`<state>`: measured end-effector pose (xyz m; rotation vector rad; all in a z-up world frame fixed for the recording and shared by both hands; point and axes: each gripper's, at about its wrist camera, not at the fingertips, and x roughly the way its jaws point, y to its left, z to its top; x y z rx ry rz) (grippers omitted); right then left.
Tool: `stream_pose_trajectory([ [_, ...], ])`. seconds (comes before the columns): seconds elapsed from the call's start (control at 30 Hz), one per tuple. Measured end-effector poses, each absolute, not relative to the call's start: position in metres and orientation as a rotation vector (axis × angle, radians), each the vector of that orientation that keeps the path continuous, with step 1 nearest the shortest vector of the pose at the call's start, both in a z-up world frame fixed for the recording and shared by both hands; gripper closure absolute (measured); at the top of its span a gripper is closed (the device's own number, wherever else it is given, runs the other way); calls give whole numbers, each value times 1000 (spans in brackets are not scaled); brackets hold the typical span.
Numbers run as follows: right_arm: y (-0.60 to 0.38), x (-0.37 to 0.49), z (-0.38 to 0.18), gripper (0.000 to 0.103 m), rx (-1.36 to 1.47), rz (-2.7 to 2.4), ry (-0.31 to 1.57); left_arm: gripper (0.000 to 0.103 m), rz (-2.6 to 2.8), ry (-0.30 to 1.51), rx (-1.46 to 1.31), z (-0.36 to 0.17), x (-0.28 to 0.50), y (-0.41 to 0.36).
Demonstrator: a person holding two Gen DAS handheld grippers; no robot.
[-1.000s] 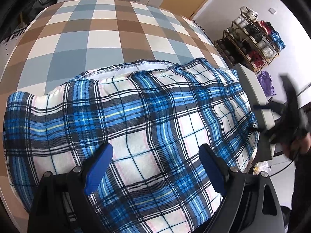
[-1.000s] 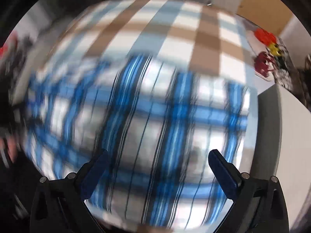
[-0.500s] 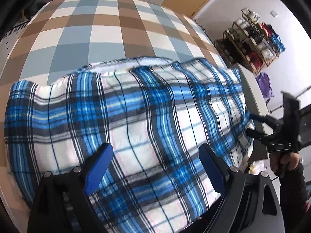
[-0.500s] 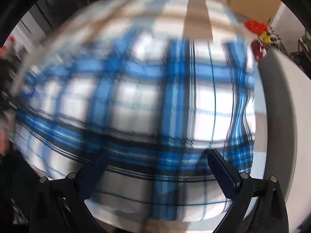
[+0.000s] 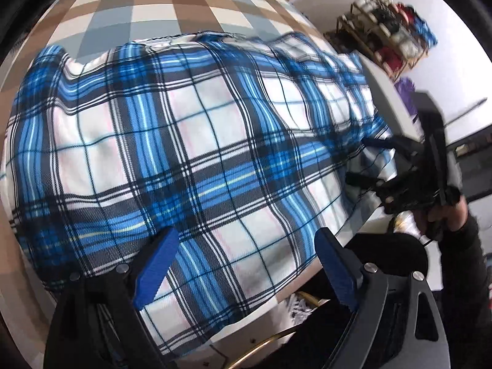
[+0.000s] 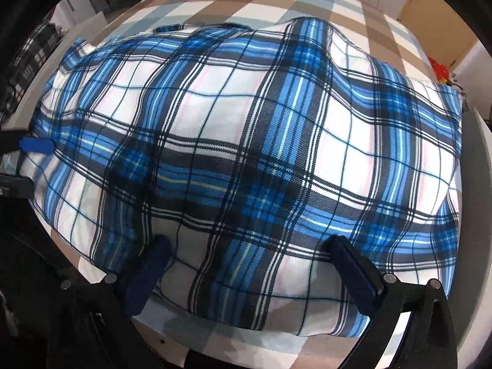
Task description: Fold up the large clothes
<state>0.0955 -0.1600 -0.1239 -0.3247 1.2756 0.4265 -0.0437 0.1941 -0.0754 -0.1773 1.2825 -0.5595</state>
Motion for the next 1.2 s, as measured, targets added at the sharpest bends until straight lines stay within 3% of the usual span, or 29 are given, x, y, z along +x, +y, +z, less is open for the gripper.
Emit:
stream_pose_trajectory([
  [0.13,-184,73,-92,0,-151,440,1180,16,-496,1277,-166,-73,-44,190],
  [0.27,-249,51,-64,0,197,412,1100,16,-543,1218,-172,-55,-56,177],
  [0.4,-310,39,-80,0,559,451,1122,16,-598,1132,-95,-38,-63,144],
  [0.7,-318,67,-121,0,815,442,1212,16,-585,1213,3,-80,-41,97],
  [0.97,-330,87,-120,1,821,225,1114,16,-607,1172,73,-81,-47,94],
  [1.03,-326,87,-118,11,764,153,1080,16,-609,1176,41,-80,-46,98],
  [1.17,-315,80,-114,67,629,42,1030,16,-569,1160,-52,-73,-44,110],
  [1.2,-318,78,-114,75,633,41,1017,16,-552,1144,-68,-70,-46,113],
])
